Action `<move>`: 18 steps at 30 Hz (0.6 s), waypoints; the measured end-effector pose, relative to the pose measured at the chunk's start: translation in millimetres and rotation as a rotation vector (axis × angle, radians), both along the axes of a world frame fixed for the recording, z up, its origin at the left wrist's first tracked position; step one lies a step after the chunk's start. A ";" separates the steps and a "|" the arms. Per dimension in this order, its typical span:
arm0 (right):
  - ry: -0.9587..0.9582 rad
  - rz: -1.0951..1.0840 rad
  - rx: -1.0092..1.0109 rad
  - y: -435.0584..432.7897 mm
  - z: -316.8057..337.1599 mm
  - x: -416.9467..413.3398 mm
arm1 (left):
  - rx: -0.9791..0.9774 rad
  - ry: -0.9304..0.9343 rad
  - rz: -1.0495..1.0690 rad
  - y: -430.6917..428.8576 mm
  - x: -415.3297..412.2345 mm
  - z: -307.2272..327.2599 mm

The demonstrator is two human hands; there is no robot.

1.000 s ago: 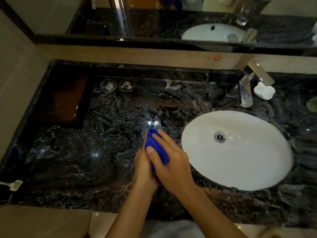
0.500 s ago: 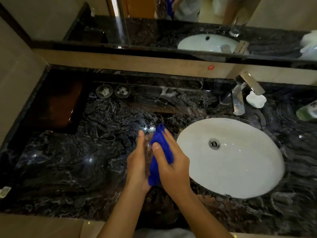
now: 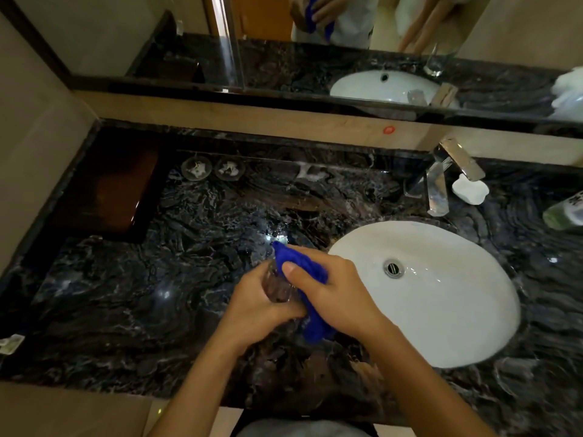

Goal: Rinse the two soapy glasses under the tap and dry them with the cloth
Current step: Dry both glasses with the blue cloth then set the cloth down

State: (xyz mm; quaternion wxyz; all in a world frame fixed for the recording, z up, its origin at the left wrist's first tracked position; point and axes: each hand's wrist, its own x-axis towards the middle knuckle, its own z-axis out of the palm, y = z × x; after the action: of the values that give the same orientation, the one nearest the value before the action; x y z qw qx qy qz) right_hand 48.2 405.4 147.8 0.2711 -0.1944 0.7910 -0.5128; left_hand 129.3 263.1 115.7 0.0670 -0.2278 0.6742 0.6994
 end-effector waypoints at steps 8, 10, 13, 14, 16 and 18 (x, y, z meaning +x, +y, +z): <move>0.169 0.040 0.017 8.2 1.8 3.9 | -0.281 -0.022 -0.008 6.5 3.0 11.6; 0.093 -0.058 0.011 9.2 -1.3 1.2 | -0.312 -0.012 -0.020 9.0 4.0 15.2; 0.170 0.052 -0.073 13.1 2.1 5.5 | -0.320 0.026 -0.005 8.5 1.8 16.6; 0.163 0.093 -0.124 14.4 4.2 7.4 | -0.318 0.029 -0.001 7.0 0.4 16.1; 0.127 0.119 -0.173 16.0 5.1 9.2 | -0.261 0.033 0.002 6.1 -2.4 13.8; 0.065 0.016 -0.175 14.8 0.2 5.2 | -0.075 0.026 0.031 8.1 -1.5 11.7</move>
State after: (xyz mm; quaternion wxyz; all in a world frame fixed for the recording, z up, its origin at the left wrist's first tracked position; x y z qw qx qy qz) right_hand 53.4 420.2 148.0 0.2314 -0.2404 0.7501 -0.5710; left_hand 127.8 271.2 127.4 0.0391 -0.2313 0.6971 0.6775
